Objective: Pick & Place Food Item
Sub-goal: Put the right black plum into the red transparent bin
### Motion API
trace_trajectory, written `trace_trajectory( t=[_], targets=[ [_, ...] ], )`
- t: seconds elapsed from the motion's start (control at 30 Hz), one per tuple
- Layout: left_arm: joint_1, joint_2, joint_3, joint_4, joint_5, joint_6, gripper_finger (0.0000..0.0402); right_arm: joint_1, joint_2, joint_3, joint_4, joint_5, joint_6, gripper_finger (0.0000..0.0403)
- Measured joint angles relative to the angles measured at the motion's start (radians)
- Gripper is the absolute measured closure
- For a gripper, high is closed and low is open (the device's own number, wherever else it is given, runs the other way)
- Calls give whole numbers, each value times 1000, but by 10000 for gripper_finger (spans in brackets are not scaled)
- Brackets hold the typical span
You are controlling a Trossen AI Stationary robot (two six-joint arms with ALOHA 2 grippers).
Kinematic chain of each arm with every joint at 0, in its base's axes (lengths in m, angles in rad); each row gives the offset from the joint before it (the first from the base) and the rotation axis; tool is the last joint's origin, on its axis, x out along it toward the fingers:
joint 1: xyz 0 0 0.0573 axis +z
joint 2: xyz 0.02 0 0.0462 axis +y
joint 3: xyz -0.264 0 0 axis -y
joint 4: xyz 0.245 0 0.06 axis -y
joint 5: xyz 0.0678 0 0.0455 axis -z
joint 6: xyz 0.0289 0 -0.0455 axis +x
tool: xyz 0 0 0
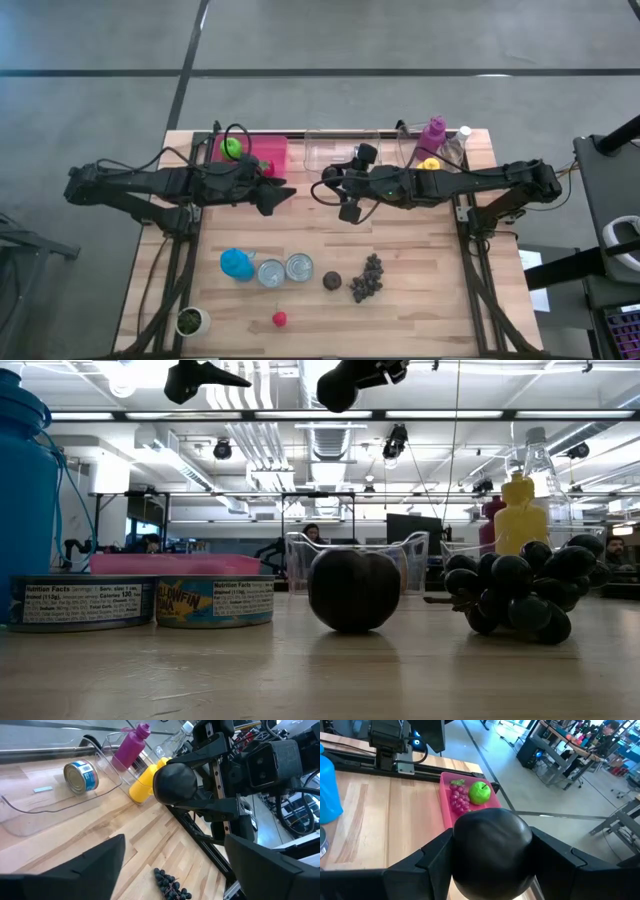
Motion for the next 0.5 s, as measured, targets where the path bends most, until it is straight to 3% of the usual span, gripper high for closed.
trace_trajectory(
  t=[0.2,0.5],
  targets=[
    [0,0,0,0,0,0,5,0,0,0,0,0,0,187],
    [0,0,0,0,0,0,12,0,0,0,0,0,0,187]
  ],
)
